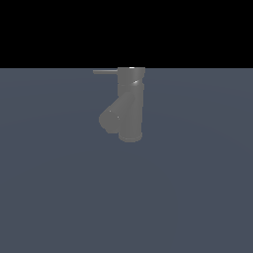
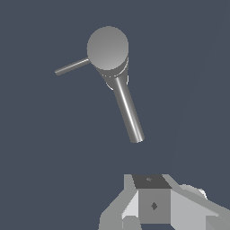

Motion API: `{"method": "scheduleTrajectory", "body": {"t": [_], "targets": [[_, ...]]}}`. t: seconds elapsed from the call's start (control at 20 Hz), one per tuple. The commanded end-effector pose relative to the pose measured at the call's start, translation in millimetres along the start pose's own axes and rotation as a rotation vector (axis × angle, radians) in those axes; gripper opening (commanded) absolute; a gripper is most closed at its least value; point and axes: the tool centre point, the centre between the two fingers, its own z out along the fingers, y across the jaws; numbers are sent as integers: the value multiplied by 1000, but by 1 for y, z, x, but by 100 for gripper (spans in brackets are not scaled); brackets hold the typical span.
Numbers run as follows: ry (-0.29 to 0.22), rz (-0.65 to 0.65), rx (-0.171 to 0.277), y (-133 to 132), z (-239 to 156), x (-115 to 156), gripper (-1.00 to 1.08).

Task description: Turn on the faucet by rotating a designated handle.

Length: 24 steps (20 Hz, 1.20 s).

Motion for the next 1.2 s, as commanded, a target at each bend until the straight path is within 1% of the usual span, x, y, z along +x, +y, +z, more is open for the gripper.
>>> {"method": "scheduleTrajectory", "body": {"t": [0.0,0.6,1.15], "targets": [[-5,67,4,-9,5,13,-100],[-20,387,3,-52,41,74,-100],[-9,677,-15,-90,89,125,-100]]}}
